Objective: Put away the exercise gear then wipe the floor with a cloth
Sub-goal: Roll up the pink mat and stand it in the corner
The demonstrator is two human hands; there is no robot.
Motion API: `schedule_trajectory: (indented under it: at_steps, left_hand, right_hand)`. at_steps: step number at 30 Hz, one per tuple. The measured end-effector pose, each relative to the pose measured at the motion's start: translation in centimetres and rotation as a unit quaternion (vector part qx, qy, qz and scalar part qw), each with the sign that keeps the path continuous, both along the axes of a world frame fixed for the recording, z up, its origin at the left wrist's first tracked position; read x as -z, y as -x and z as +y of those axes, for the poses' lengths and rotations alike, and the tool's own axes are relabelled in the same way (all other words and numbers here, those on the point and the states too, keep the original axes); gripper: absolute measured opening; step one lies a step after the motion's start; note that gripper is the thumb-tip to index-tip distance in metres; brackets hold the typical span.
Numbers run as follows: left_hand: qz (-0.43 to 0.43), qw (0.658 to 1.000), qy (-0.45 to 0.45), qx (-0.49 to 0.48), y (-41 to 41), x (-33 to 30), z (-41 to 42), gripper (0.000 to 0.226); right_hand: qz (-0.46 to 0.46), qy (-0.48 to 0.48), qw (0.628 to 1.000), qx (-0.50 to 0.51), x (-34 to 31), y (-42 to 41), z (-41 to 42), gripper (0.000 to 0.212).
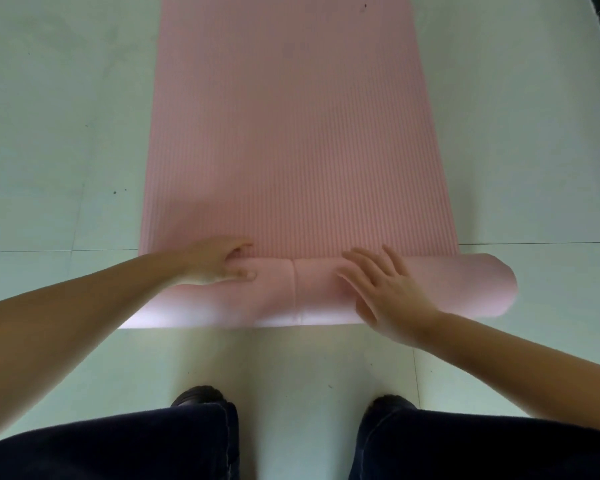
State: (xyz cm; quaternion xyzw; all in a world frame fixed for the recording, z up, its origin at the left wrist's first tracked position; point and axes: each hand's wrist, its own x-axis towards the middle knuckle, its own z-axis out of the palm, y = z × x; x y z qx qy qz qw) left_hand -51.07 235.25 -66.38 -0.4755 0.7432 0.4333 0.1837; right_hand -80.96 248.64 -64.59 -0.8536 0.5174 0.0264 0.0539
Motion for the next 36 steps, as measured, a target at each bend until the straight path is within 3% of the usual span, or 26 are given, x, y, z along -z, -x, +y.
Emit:
schedule_trajectory:
  at_steps: [3, 5, 8, 10, 12, 15, 20, 26, 29, 33, 35, 36]
  left_hand:
    - [-0.082, 0.974, 0.198, 0.072, 0.3, -1.0, -1.2, 0.065]
    - [-0.110, 0.944, 0.275, 0.148, 0.8, -1.9, -1.5, 0.058]
    - [-0.019, 0.900, 0.378, 0.216, 2.4, -2.2, 0.8, 0.049]
    - [-0.010, 0.902, 0.365, 0.231, 3.0, -2.0, 3.9, 0.061]
    - [-0.054, 0.910, 0.337, 0.236, 2.3, -1.1, 6.1, 0.083]
    - [-0.099, 0.893, 0.355, 0.259, 0.7, -0.2, 5.7, 0.113]
    - [-0.079, 0.907, 0.331, 0.247, 0.7, -1.9, 5.1, 0.108]
    - [-0.088, 0.941, 0.235, 0.228, -0.8, -1.1, 9.9, 0.106]
    - [-0.071, 0.923, 0.258, 0.277, -1.0, -1.7, 11.3, 0.125]
    - [-0.069, 0.912, 0.280, 0.293, -1.3, -1.2, 11.1, 0.146]
    - [-0.072, 0.923, 0.262, 0.273, -0.6, -0.9, 9.6, 0.132]
    - [-0.089, 0.936, 0.211, 0.269, -0.5, -0.9, 8.3, 0.122]
  right_hand:
    - [0.068, -0.047, 0.996, -0.020, 0.6, -0.1, 1.4, 0.096]
    - [0.122, -0.095, 0.988, -0.022, 1.0, 0.1, 1.2, 0.124]
    - [0.160, -0.121, 0.980, 0.009, 0.9, -0.1, -1.3, 0.131]
    - [0.168, -0.175, 0.969, 0.044, 0.2, -0.4, -3.7, 0.115]
    - [0.164, -0.201, 0.964, 0.049, -0.8, -0.4, -6.0, 0.104]
    - [0.105, -0.227, 0.967, 0.047, -2.1, 0.0, -8.4, 0.088]
    - [0.086, -0.308, 0.948, 0.000, -3.8, -1.4, -9.8, 0.075]
    - [0.038, -0.529, 0.848, 0.027, -2.5, -3.1, -6.9, 0.069]
    - [0.018, -0.572, 0.818, 0.058, -1.6, -2.8, -6.3, 0.067]
    - [0.047, -0.541, 0.838, 0.060, -1.0, -2.3, -7.2, 0.078]
    - [0.044, -0.508, 0.857, 0.079, -1.1, -1.3, -7.7, 0.091]
    - [0.032, -0.485, 0.868, 0.101, -1.1, -0.6, -8.0, 0.093]
